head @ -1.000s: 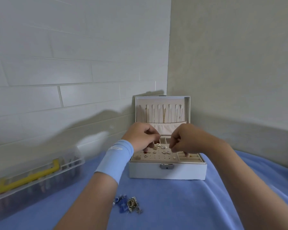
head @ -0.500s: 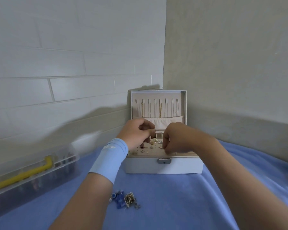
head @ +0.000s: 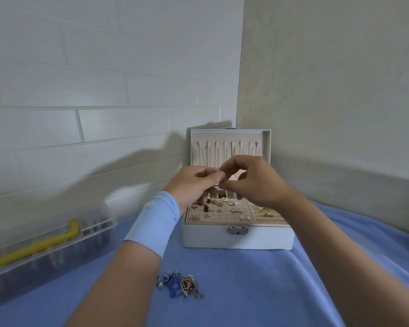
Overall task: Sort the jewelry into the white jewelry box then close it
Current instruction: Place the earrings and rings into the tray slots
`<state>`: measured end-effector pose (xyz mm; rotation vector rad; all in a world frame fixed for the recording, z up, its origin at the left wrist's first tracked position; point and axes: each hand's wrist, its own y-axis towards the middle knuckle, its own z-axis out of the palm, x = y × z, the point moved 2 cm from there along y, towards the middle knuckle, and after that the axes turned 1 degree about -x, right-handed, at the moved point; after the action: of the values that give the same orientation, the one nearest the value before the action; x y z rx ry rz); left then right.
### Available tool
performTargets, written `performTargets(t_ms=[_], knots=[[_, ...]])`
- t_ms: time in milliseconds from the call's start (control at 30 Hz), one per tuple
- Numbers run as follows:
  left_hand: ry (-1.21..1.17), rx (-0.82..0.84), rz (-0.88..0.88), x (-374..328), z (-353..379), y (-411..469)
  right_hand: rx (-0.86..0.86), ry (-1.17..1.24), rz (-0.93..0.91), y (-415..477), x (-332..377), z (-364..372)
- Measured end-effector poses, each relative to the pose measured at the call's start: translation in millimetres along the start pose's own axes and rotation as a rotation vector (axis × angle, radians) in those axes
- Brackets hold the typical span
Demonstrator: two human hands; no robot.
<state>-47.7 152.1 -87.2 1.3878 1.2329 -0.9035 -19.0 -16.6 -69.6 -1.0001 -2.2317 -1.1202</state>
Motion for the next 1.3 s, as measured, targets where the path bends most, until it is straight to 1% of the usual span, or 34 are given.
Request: performTargets(t_ms=[133,233,333,433,500,567,667,733,800,900,1000,1067,1200,1300], knots=[[-0.117,0.004,-0.058,-1.3,-2.1,-0.5,-0.103,0.143,-0.006,-0.2,-0.4,2.7],[-0.115,0.025,-0.045,-3.9,-5.9,-1.7,-0.134,0.238,-0.016,-1.8,-1.1,6.3],[-0.117,0.032,-0.035,-4.8,-11.0,-1.8,-0.166,0.274,-0.062,-3.3,1.5,10.0],[-0.066,0.033,-0.020,-5.9,-15.2,-2.8,-0.148,0.308,-0.072,-2.4,0.4,11.3],[0.035,0.022,0.010,-6.1,-17.7,-2.7,-0.131,0.297,-0.046,-2.6,-1.8,13.4],[0.170,0.026,0.034,-5.1,-20.4,-1.8,-0.121,0.257,-0.001,-3.4,-3.7,16.0],[0.450,0.051,0.074,-2.7,-24.9,1.0,-0.085,0.180,0.081,-4.4,-3.9,20.1],[0.585,0.066,0.081,-1.2,-28.7,2.1,-0.070,0.135,0.104,-4.9,-3.7,23.4],[0.639,0.089,0.066,1.0,-32.2,2.1,-0.040,0.016,0.109,-5.4,-3.1,27.7],[0.738,0.167,0.040,7.0,-31.8,1.8,0.080,-0.333,0.089,-7.7,-0.2,34.5],[0.826,0.205,0.013,11.4,-29.4,1.2,0.167,-0.528,0.017,-8.8,3.6,40.0],[0.868,0.213,0.003,12.9,-30.0,1.8,0.188,-0.578,-0.017,-8.8,2.8,44.0],[0.907,0.237,-0.006,15.0,-30.6,2.0,0.185,-0.608,-0.020,-8.5,0.8,47.9],[0.927,0.219,-0.018,16.3,-30.9,3.1,0.182,-0.625,-0.028,-8.7,0.7,52.2]])
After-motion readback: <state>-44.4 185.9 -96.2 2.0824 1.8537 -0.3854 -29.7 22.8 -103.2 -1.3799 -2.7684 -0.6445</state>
